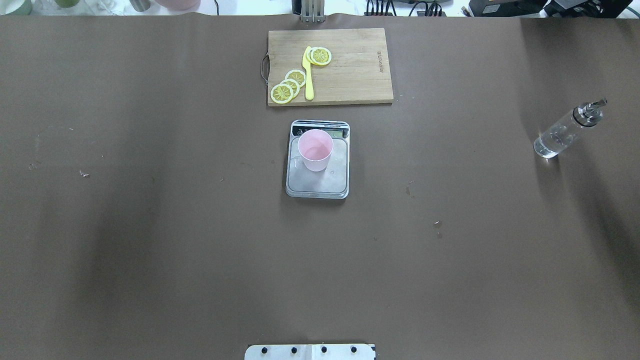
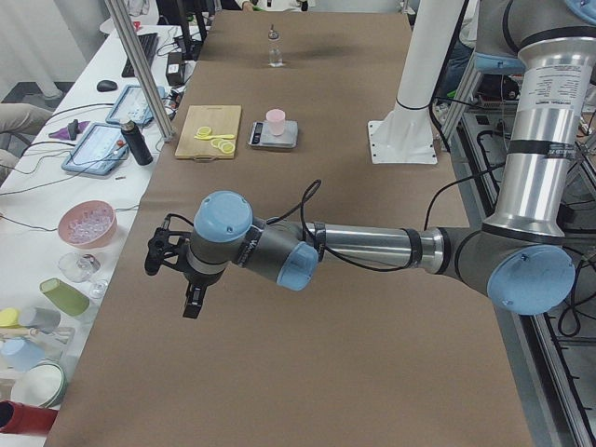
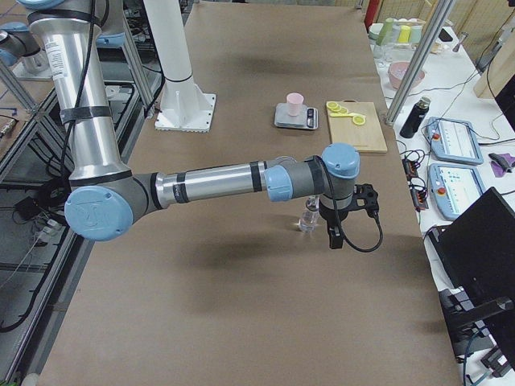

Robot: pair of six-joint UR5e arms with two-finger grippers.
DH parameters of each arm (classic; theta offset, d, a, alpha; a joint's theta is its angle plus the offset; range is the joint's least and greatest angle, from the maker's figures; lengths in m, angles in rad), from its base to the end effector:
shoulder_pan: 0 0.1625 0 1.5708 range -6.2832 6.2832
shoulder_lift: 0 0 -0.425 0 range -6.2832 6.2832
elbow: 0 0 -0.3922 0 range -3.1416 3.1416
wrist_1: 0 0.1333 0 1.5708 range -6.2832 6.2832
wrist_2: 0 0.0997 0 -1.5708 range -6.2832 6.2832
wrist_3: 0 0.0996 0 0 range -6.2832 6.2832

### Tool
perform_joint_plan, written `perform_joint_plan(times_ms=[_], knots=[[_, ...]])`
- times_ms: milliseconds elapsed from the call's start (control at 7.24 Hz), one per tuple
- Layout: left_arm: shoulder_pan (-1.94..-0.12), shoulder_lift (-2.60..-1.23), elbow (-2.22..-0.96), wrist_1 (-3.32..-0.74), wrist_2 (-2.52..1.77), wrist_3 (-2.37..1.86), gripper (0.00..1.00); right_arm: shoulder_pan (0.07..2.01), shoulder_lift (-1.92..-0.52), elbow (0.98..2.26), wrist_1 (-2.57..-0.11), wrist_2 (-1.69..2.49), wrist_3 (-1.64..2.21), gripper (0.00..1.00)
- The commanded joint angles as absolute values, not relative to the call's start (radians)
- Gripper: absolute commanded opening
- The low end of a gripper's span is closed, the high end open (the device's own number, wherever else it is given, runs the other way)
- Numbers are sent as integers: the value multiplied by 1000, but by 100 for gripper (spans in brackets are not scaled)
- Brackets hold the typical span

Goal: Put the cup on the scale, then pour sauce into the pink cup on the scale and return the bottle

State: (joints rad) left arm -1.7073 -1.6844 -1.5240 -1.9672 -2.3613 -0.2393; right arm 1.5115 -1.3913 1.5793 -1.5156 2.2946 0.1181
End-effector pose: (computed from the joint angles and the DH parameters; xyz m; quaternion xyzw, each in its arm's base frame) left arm -0.1381 -0.5463 0.5767 0.1923 0.3851 -0.0810 0.8990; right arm 0.0331 -0.5789 0.5558 0.0819 -0.3601 -0.0156 0.9292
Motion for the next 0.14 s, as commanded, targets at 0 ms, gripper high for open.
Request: perform_joint_plan(times_ms=[0], knots=[[-1707, -1684, -1525, -1967, -2361, -239, 98, 1511, -1391, 1578, -1516, 2292, 118, 100]])
